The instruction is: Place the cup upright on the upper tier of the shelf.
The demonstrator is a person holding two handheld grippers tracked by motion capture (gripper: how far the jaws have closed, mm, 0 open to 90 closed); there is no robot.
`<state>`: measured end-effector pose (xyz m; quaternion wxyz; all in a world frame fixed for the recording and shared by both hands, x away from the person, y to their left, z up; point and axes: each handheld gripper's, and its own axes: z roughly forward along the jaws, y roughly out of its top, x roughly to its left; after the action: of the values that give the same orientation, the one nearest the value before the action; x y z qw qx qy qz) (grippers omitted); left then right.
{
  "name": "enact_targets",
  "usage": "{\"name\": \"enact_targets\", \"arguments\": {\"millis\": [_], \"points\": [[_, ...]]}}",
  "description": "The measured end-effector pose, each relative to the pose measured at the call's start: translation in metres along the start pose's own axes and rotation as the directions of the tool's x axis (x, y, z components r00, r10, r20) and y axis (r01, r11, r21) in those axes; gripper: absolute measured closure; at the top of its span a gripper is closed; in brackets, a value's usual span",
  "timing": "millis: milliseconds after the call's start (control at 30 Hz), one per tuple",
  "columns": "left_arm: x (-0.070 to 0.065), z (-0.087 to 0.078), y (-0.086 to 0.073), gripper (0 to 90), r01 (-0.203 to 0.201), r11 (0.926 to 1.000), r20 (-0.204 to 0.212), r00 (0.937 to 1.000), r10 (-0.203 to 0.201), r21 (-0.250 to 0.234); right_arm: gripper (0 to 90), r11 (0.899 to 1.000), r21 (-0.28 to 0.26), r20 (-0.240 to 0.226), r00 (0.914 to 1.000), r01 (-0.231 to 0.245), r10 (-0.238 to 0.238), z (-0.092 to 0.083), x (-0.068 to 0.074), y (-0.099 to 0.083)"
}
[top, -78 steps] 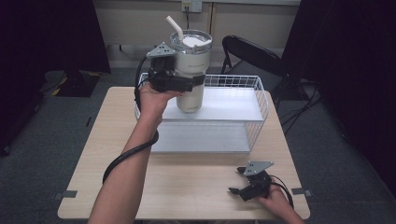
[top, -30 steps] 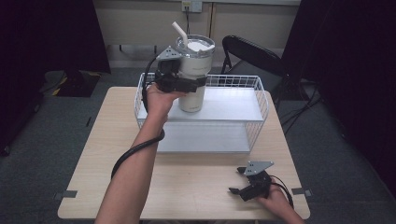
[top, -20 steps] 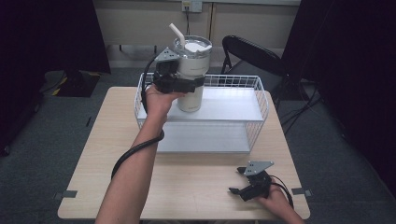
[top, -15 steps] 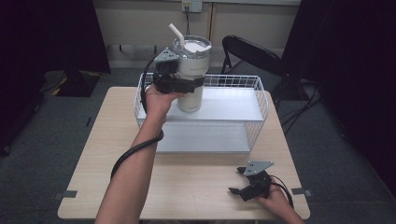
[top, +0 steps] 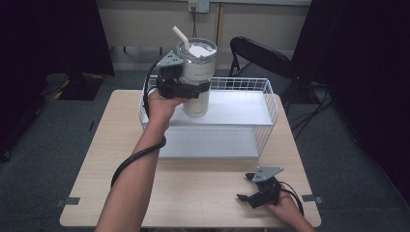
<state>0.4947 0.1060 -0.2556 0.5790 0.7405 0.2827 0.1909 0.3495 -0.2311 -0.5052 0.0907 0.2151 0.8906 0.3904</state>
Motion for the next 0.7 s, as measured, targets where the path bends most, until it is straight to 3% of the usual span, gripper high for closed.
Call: {"name": "enact_targets", "arguments": {"millis": [167, 633, 700], "points": [[-0.0003, -0.0025, -0.0012, 9.6, -0.03, 0.9996, 0.007, 0.9995, 0.03, 0.003, 13.1, 1.0, 0.0, -0.001, 1.0, 0.0, 0.0, 0.0, 0.0, 0.0], [-0.0008, -0.0033, -0.0045, 9.3, -0.019, 0.9997, 0.004, 0.9998, 0.019, -0.017, 13.1, 1.0, 0.0, -0.001, 1.0, 0.0, 0.0, 0.0, 0.0, 0.0], [-0.0008, -0.0036, -0.0047, 9.3, -0.032, 0.9995, -0.001, 0.9995, 0.032, -0.007, 13.1, 1.0, 0.0, -0.001, 1.0, 0.0, 0.0, 0.0, 0.0, 0.0]]}}
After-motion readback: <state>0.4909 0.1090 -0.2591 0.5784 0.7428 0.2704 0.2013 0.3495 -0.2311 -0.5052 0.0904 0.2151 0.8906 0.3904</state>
